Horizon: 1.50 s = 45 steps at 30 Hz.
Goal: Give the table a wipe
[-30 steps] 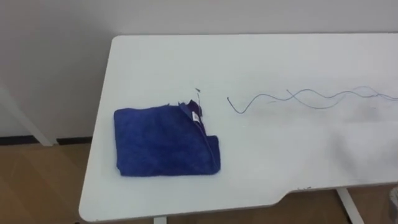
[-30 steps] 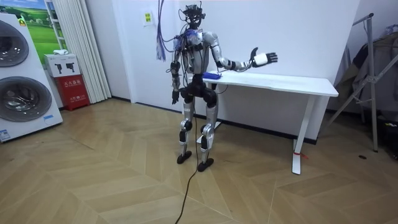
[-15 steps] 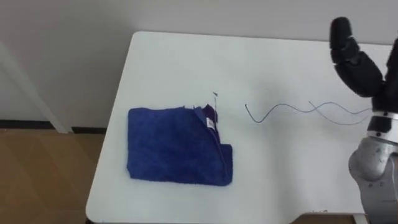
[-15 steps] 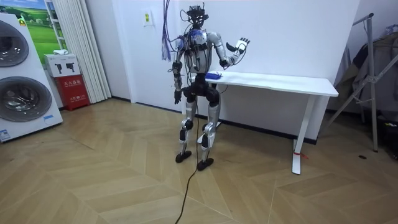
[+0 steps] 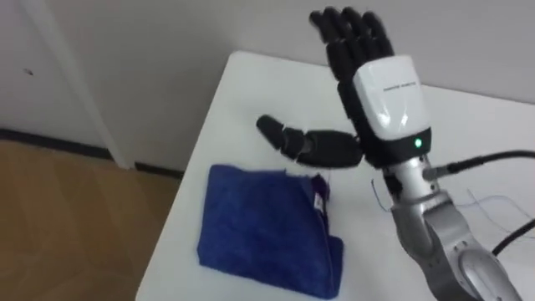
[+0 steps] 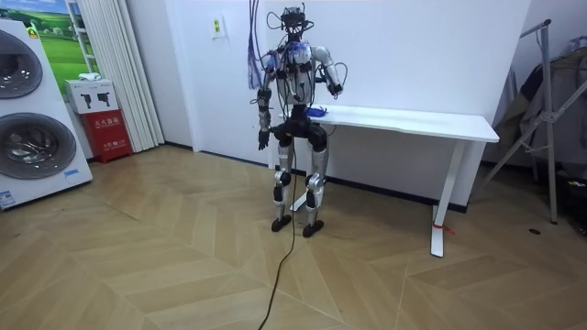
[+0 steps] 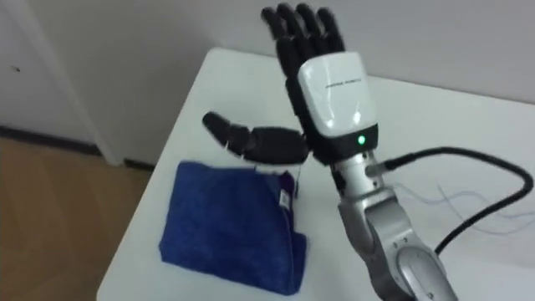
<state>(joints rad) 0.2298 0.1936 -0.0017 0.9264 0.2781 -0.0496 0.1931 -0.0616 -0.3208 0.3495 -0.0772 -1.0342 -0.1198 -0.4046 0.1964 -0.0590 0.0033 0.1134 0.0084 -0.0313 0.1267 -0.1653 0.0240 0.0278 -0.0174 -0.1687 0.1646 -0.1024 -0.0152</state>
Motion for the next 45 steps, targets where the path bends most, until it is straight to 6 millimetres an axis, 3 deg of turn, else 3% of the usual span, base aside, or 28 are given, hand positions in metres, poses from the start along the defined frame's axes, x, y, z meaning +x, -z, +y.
{"method": "queue_pose_trajectory", "body": {"k": [5,11,16,23,28,45], "plan": [[0.008,0.0,-0.004,-0.014,0.008,-0.016,0.0,-0.005,0.02,0.013,-0.089,-0.04,0.12,0.0,0.005,-0.008,0.0068,-0.002,0.0,0.004,-0.001,-0.019,0.003,-0.002,0.006,-0.005,0.002,-0.003,-0.005,-0.03],[-0.007,0.003,-0.002,-0.008,-0.005,0.043,0.0,-0.023,0.043,0.021,-0.177,-0.081,0.225,0.0,0.023,-0.021,0.0024,-0.003,-0.007,0.01,0.008,-0.03,0.009,0.006,0.004,-0.007,0.004,-0.005,-0.004,-0.02],[-0.012,0.005,-0.001,0.001,-0.013,0.073,0.0,-0.037,0.058,0.02,-0.194,-0.089,0.317,0.0,0.026,-0.02,0.003,-0.008,-0.006,0.01,0.007,-0.03,0.009,0.007,0.005,-0.016,-0.004,-0.006,-0.002,0.04],[-0.003,0.004,-0.003,-0.001,0.002,0.055,0.0,-0.046,0.065,0.019,-0.203,-0.098,0.349,0.0,0.005,-0.008,0.0069,-0.014,-0.003,0.01,0.004,-0.031,0.008,0.004,0.01,-0.028,-0.014,-0.006,-0.002,0.01],[0.002,0.004,-0.003,-0.001,0.013,0.045,0.0,-0.047,0.066,0.019,-0.205,-0.098,0.35,0.0,0.0,-0.004,0.0047,-0.015,-0.002,0.012,0.005,-0.037,0.01,0.003,0.011,-0.029,-0.014,-0.006,-0.002,0.0],[0.005,0.003,-0.003,0.017,0.059,0.049,0.0,-0.071,0.105,0.004,-0.352,-0.08,0.49,0.0,0.002,0.004,-0.0033,-0.019,-0.005,0.014,0.004,-0.04,0.016,-0.002,0.008,-0.036,-0.014,-0.006,-0.002,0.0]]}}
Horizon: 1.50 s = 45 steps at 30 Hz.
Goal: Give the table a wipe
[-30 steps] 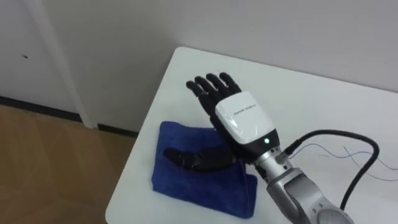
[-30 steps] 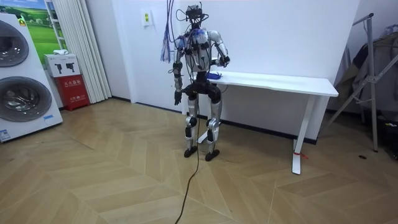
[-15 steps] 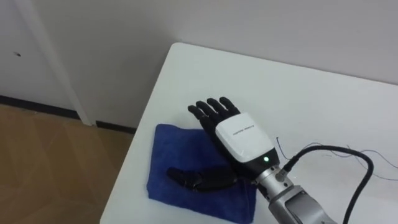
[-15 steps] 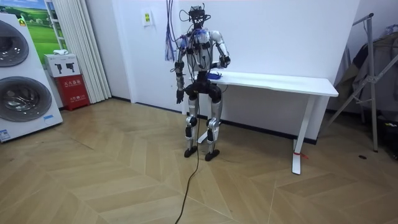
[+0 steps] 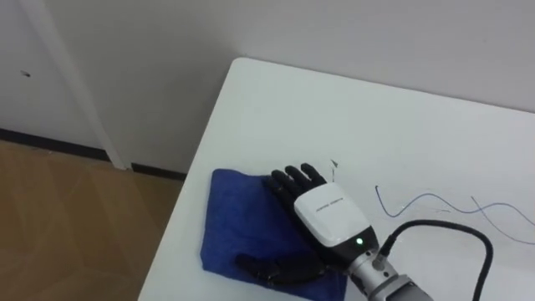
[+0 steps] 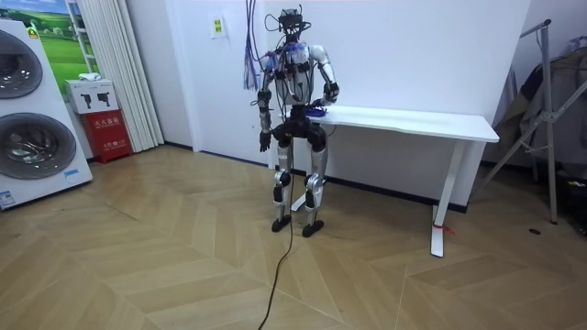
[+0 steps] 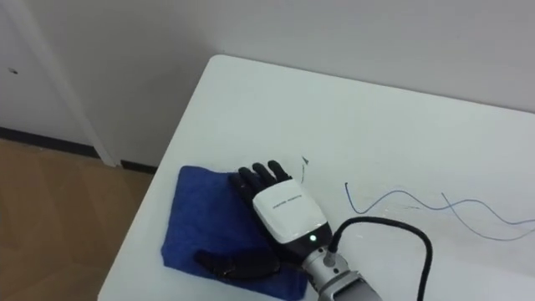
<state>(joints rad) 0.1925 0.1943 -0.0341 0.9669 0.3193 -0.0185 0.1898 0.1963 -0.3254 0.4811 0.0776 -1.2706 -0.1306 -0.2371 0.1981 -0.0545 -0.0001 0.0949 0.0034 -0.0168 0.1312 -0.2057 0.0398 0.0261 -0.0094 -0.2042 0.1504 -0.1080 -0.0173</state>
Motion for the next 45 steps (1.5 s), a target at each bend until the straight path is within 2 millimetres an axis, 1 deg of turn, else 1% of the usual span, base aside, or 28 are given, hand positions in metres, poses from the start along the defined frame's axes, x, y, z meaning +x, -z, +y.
{"method": "queue_pose_trajectory", "body": {"k": [4,5,9,12,13,14,18,22,25,26,28,31,38,43,45], "plan": [[-0.004,0.001,0.002,0.004,-0.011,0.014,0.0,-0.002,0.0,-0.001,-0.003,-0.01,-0.023,0.0,-0.01,-0.002,-0.0018,-0.005,-0.001,-0.002,0.001,0.0,0.0,-0.002,0.0,-0.003,0.0,0.0,0.0,0.02],[-0.004,0.001,0.002,0.002,-0.013,0.012,0.0,-0.002,-0.001,-0.001,0.005,-0.014,-0.038,0.0,-0.013,-0.006,-0.0047,-0.004,-0.001,-0.002,0.001,0.0,0.0,-0.001,0.0,-0.003,0.0,0.0,0.0,0.0],[-0.003,0.001,0.002,-0.001,-0.001,0.002,0.0,-0.004,-0.004,0.0,0.038,-0.052,-0.079,0.0,-0.023,-0.014,-0.0089,0.001,0.0,-0.002,0.002,0.0,0.0,0.004,0.001,-0.002,-0.001,0.0,0.0,0.0],[-0.003,0.002,0.002,-0.005,0.003,0.005,0.0,-0.006,-0.005,0.0,0.056,-0.067,-0.094,0.0,-0.025,-0.017,-0.0079,0.002,0.001,-0.001,-0.004,-0.001,-0.001,0.005,0.0,0.001,-0.002,0.0,0.0,-0.01],[-0.004,0.002,0.002,-0.005,0.003,0.007,0.0,-0.007,-0.005,0.001,0.059,-0.069,-0.095,0.31,-0.025,-0.017,-0.0079,0.002,0.001,0.0,-0.004,-0.001,-0.001,0.005,0.001,0.001,-0.002,0.0,0.0,0.0],[-0.004,0.002,0.002,-0.005,0.002,0.009,0.0,-0.008,-0.006,0.001,0.065,-0.074,-0.096,1.0,-0.024,-0.017,-0.0078,0.002,0.001,0.0,-0.004,-0.001,-0.001,0.004,0.001,0.004,-0.002,0.0,0.0,0.0],[-0.006,0.002,0.002,-0.004,0.004,0.014,0.0,-0.01,-0.006,0.002,0.07,-0.083,-0.093,1.0,-0.024,-0.016,-0.0074,0.002,0.001,0.0,-0.004,-0.002,-0.001,0.004,0.003,0.008,-0.002,0.0,0.0,0.0],[-0.005,0.002,0.001,-0.002,0.018,0.016,0.0,-0.01,-0.003,0.0,0.067,-0.074,-0.052,1.0,-0.025,-0.015,-0.0067,0.004,0.001,0.0,-0.002,-0.001,-0.001,0.006,0.002,0.007,-0.002,0.0,0.0,0.0],[-0.004,0.002,0.001,0.001,0.028,0.017,0.0,-0.004,-0.005,0.0,0.115,-0.054,-0.065,1.0,-0.026,-0.017,-0.0056,0.008,0.001,0.0,0.0,-0.001,-0.001,0.011,0.001,0.003,-0.002,0.0,0.0,0.0],[-0.004,0.002,0.002,0.001,0.028,0.017,0.0,-0.002,-0.004,0.0,0.123,-0.046,-0.067,1.0,-0.027,-0.018,-0.0048,0.009,0.002,-0.001,0.0,-0.001,-0.001,0.014,0.0,0.001,-0.002,0.0,0.0,0.04],[-0.005,0.002,0.002,0.003,0.028,0.018,0.0,0.002,-0.005,-0.001,0.131,-0.036,-0.069,1.0,-0.026,-0.02,-0.0007,0.017,0.002,-0.004,-0.002,-0.002,-0.001,0.023,-0.003,-0.002,-0.002,-0.003,0.005,0.08],[-0.007,0.002,0.003,0.004,0.025,0.026,0.0,0.005,-0.004,-0.002,0.139,-0.028,-0.071,1.0,-0.022,-0.025,0.0019,0.02,-0.001,-0.008,-0.001,-0.004,0.002,0.028,-0.005,-0.003,-0.001,-0.005,0.009,0.07],[-0.006,0.002,0.004,0.005,0.023,0.032,0.0,0.005,-0.006,-0.001,0.163,-0.022,-0.084,1.0,-0.029,-0.024,0.0019,0.014,-0.002,-0.018,-0.001,-0.004,0.003,0.028,-0.004,-0.016,-0.002,-0.006,0.009,0.04],[-0.006,0.001,0.003,0.003,0.026,0.027,0.0,0.006,-0.005,-0.002,0.189,-0.002,-0.068,1.0,-0.024,-0.016,0.0045,0.014,0.001,-0.025,0.0,-0.004,0.003,0.03,-0.005,-0.02,-0.002,-0.006,0.009,0.01],[-0.004,0.001,0.002,0.001,0.028,0.022,0.0,0.009,-0.005,-0.003,0.197,0.009,-0.059,1.0,-0.025,-0.008,0.0084,0.016,0.0,-0.028,0.003,-0.004,0.003,0.035,-0.007,-0.029,-0.003,-0.006,0.009,0.06]]}}
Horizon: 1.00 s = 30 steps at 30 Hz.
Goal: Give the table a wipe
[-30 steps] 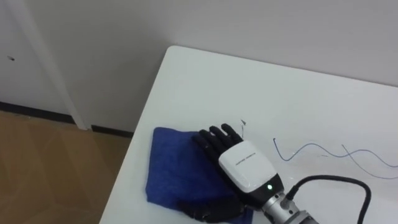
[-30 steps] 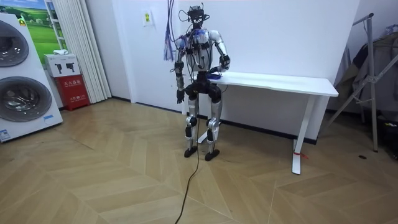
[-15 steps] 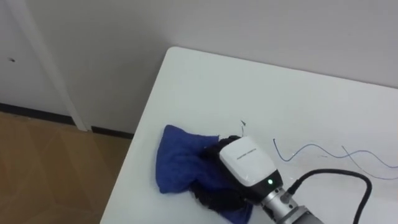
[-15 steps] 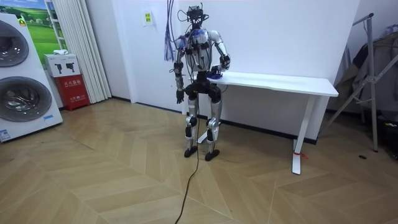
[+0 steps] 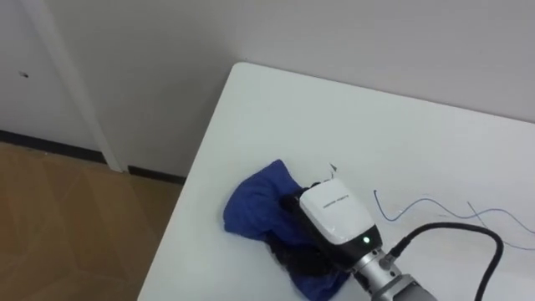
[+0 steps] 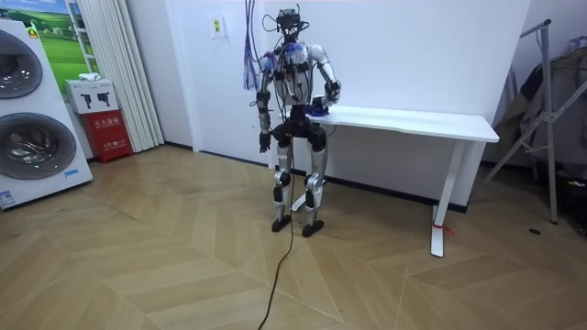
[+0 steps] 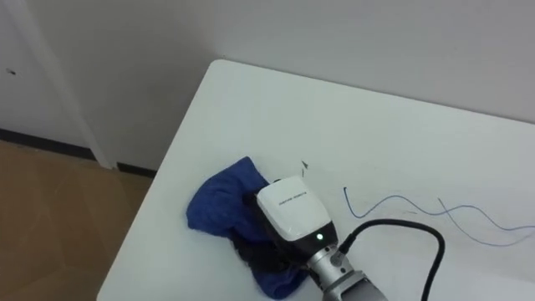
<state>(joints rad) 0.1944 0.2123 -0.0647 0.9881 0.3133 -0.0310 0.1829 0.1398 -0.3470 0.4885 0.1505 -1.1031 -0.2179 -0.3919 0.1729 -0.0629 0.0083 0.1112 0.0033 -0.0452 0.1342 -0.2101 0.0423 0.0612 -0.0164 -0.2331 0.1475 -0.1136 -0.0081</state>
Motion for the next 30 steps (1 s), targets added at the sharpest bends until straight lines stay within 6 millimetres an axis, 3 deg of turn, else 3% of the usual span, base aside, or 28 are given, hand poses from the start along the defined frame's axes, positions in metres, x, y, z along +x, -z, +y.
{"method": "queue_pose_trajectory", "body": {"k": [4,10,14,17,22,25,27,30], "plan": [[-0.003,-0.002,-0.002,-0.006,-0.003,-0.016,0.0,0.004,0.001,-0.001,0.008,0.011,0.015,1.0,0.004,0.009,-0.0011,0.004,-0.001,0.0,0.0,0.0,0.0,0.01,-0.002,-0.018,-0.008,0.0,0.0,0.01],[-0.021,0.002,-0.009,-0.025,-0.045,0.033,0.0,0.043,-0.001,-0.009,0.061,0.096,0.089,1.0,0.006,0.02,0.0017,0.003,-0.001,-0.009,0.003,0.003,-0.005,0.012,-0.001,-0.019,-0.008,0.0,0.0,0.02],[-0.03,0.002,-0.007,-0.022,-0.091,0.05,0.0,0.07,0.002,-0.05,0.077,0.322,0.123,1.0,0.022,0.02,0.0019,0.008,-0.002,-0.017,0.003,0.004,-0.005,0.024,-0.002,-0.03,-0.012,-0.001,0.0,0.13],[-0.033,0.001,-0.003,-0.013,-0.13,0.056,0.0,0.075,0.006,-0.083,0.128,0.489,0.149,1.0,0.012,0.011,-0.0011,0.004,-0.004,-0.037,0.018,0.004,-0.005,0.034,-0.009,-0.064,-0.012,-0.005,0.005,0.28],[-0.043,-0.001,0.007,0.01,-0.198,0.064,0.0,0.05,0.026,-0.126,0.187,0.736,0.198,1.0,-0.014,0.005,-0.0018,0.039,-0.011,-0.025,0.015,0.0,0.001,0.082,-0.02,-0.075,-0.014,-0.024,0.022,0.23],[-0.05,-0.003,0.015,0.029,-0.237,0.067,0.0,0.03,0.036,-0.148,0.21,0.867,0.205,1.0,-0.042,-0.008,-0.0068,0.044,-0.017,-0.025,0.016,-0.002,0.004,0.094,-0.027,-0.075,-0.014,-0.03,0.025,0.13],[-0.055,-0.005,0.019,0.047,-0.255,0.072,0.0,0.007,0.043,-0.168,0.226,0.989,0.206,1.0,-0.066,-0.01,-0.0161,0.053,-0.018,-0.005,0.015,-0.005,0.009,0.105,-0.032,-0.072,-0.011,-0.032,0.028,0.08],[-0.06,-0.009,0.029,0.073,-0.32,0.052,0.0,-0.022,0.049,-0.189,0.227,1.124,0.2,1.0,-0.083,-0.016,-0.0216,0.058,-0.018,0.01,0.015,-0.008,0.013,0.108,-0.034,-0.071,-0.011,-0.032,0.028,-0.07]]}}
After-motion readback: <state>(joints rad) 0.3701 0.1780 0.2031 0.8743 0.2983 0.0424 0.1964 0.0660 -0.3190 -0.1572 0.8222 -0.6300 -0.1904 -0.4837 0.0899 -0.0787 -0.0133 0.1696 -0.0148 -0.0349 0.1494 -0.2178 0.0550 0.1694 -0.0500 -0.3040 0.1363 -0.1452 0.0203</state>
